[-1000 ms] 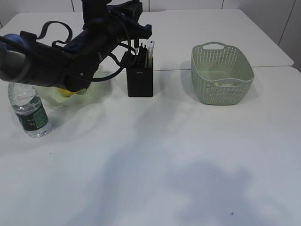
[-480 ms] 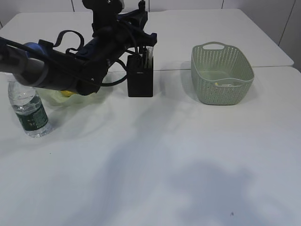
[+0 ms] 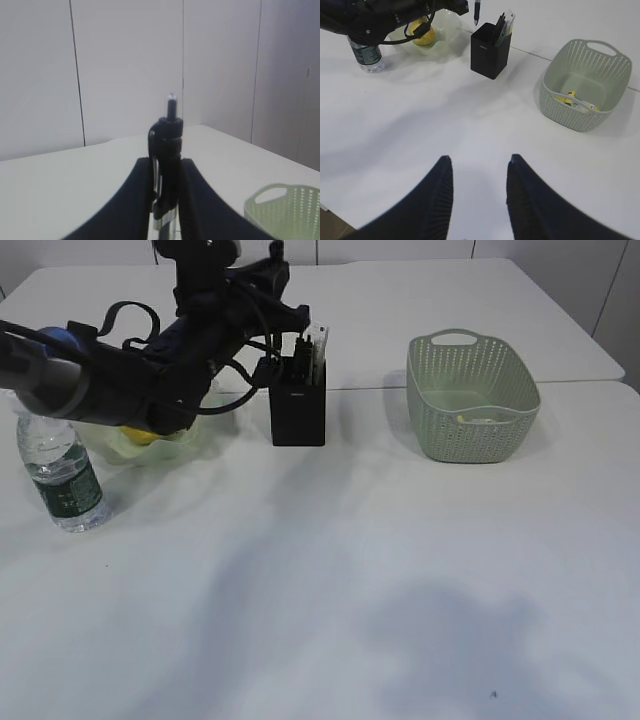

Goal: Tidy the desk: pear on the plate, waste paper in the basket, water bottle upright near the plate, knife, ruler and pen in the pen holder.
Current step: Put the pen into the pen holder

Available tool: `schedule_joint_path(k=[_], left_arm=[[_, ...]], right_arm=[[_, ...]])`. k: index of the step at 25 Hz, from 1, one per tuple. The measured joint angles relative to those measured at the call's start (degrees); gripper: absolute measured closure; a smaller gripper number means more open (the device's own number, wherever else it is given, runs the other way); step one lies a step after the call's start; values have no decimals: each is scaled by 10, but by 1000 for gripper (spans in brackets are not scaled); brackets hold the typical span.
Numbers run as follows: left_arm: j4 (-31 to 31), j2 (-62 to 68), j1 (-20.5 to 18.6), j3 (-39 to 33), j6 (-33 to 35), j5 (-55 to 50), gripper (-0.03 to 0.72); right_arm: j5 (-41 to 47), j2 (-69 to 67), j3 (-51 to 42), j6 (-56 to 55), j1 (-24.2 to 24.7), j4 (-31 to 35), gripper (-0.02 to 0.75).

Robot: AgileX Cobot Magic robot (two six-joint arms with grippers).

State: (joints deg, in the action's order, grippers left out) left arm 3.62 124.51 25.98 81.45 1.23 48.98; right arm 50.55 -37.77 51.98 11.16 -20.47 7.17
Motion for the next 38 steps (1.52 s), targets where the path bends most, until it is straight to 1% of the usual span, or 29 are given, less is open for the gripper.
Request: schedule_joint_path(k=[10,21,27,34,38], left_arm=[[-4,34,-3,40,0,-8,608],[-4,56,-3,44,0,-14,608],[-4,69,-2,65,0,-27,608],[-5,75,-1,67,0,-41,608],[-6,84,-1,67,0,-51,587]], right_arm=[[0,0,0,0,0,0,439],[0,0,0,0,0,0,438],[0,0,0,0,0,0,438],[0,0,0,0,0,0,437],[0,0,0,0,0,0,438]])
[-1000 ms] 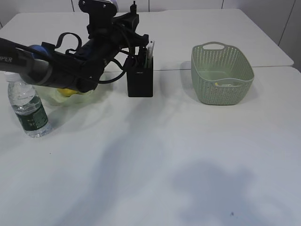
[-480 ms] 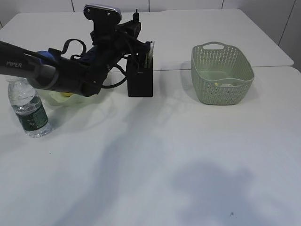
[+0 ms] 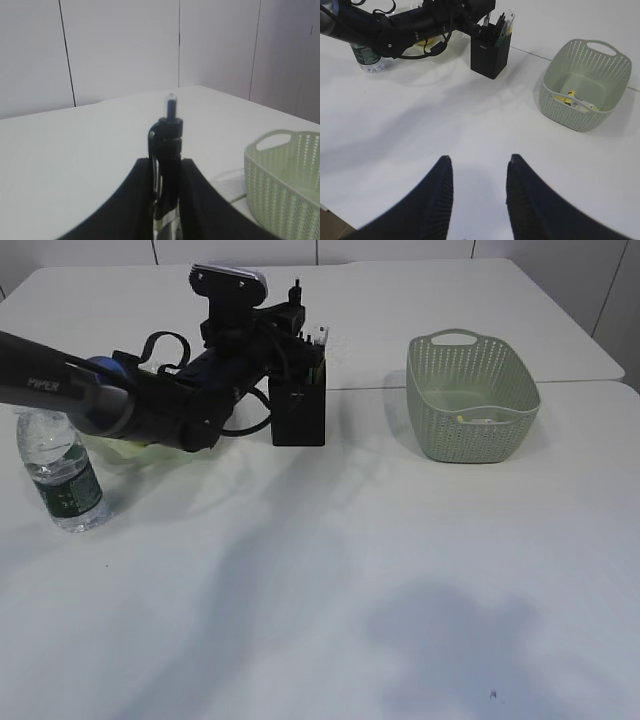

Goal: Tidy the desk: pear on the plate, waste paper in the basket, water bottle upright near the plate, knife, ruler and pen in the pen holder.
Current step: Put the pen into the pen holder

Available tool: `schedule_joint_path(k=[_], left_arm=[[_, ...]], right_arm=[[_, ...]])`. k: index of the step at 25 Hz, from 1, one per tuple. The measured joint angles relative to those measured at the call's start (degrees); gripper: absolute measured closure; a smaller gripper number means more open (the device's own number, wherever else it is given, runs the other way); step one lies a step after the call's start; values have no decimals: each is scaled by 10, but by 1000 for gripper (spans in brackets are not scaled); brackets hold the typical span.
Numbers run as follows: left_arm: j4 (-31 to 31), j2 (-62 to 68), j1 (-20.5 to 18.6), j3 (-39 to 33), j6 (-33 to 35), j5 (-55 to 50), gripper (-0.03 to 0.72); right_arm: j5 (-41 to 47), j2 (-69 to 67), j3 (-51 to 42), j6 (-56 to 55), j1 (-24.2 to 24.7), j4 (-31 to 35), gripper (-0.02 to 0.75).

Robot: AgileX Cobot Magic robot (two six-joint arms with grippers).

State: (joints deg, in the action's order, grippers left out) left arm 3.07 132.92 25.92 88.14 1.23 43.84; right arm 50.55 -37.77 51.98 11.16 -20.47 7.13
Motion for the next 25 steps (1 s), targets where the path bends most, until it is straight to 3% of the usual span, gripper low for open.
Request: schedule_joint_path(k=[3,12,20,25], left_arm=[[-14,1,0,0,0,-7,543],[-21,1,0,0,0,-12,303],[-22,-39,0,0,0,-64,275],[-31,-91,0,0,0,-199,274]], right_arm=[[0,0,0,0,0,0,438],[0,0,0,0,0,0,438],[-1,0,0,0,0,0,438],[-2,0,0,0,0,0,438]])
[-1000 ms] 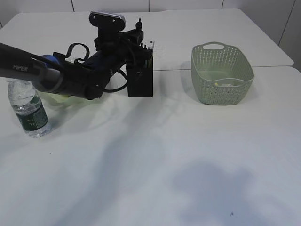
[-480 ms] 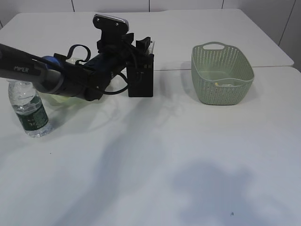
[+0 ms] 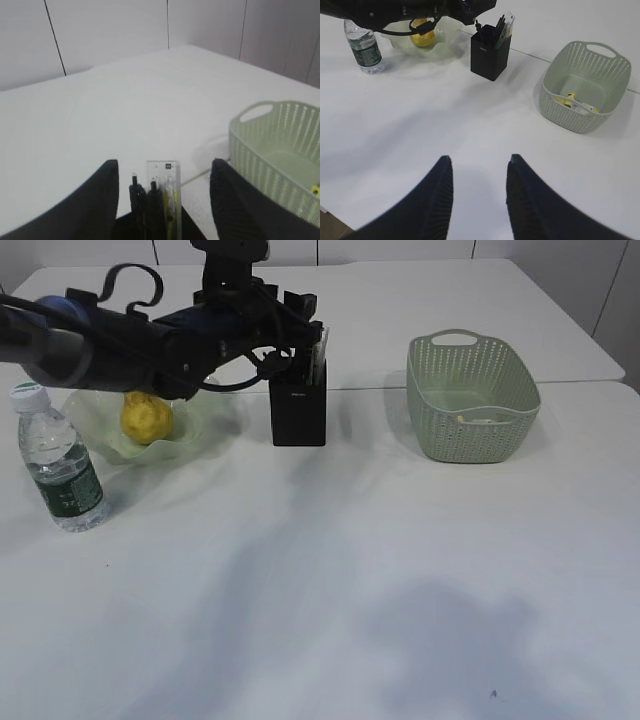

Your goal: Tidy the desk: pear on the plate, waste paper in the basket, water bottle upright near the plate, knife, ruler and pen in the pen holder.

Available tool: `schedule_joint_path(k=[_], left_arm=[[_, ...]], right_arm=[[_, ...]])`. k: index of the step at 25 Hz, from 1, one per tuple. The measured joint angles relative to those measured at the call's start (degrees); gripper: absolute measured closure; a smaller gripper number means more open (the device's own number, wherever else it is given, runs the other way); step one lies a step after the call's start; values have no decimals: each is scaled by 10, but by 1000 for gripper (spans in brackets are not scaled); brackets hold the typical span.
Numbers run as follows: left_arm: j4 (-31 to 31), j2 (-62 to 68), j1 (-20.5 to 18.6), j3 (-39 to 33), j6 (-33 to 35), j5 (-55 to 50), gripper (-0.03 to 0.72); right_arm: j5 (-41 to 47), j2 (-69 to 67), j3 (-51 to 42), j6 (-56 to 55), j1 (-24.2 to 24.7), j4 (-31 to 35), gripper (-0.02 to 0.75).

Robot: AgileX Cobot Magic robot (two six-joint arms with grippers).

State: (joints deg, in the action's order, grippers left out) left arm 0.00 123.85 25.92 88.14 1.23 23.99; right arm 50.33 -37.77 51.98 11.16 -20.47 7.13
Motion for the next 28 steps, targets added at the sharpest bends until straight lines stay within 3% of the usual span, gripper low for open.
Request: schedule_joint_path(k=[28], left_arm=[[-37,-283,0,0,1,-703,286]], right_arm=[[9,0,0,0,0,-7,438]])
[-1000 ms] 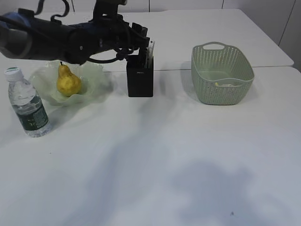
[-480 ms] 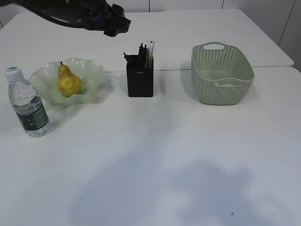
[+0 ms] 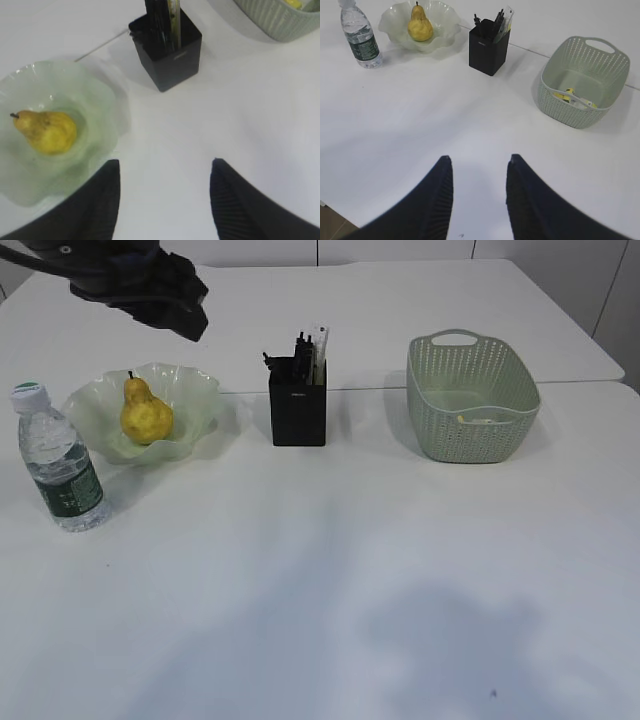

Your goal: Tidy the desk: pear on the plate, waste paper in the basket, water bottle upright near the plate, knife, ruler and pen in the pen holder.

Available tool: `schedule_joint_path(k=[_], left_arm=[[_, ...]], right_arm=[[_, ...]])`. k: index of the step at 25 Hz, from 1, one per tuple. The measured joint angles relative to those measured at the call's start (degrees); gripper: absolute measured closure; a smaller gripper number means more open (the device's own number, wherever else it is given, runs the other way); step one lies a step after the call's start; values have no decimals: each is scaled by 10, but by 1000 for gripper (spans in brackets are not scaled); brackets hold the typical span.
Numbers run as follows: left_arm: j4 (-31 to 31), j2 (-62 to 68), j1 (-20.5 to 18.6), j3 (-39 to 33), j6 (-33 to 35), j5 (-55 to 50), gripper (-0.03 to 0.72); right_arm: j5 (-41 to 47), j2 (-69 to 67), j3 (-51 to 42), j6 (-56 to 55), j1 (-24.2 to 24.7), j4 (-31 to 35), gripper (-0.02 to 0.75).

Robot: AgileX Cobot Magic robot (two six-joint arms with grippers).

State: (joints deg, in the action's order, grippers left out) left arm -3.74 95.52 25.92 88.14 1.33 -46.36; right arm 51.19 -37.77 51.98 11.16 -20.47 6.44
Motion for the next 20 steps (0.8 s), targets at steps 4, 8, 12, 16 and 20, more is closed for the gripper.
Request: schedule_joint_path(k=[4,8,12,16,20], left_arm=[[1,-31,0,0,0,-79,286],[5,-65,0,0,0,-145,291],[20,-105,0,0,0,-192,318],[30,-151,0,-6,0,-227,330],[48,-206,0,-37,0,-244,332]], right_arm=[[14,0,0,0,0,-2,438],[27,0,0,0,0,-3,438],[53,0,0,0,0,-3,438],[70,0,0,0,0,-3,438],[110,0,0,0,0,-3,438]])
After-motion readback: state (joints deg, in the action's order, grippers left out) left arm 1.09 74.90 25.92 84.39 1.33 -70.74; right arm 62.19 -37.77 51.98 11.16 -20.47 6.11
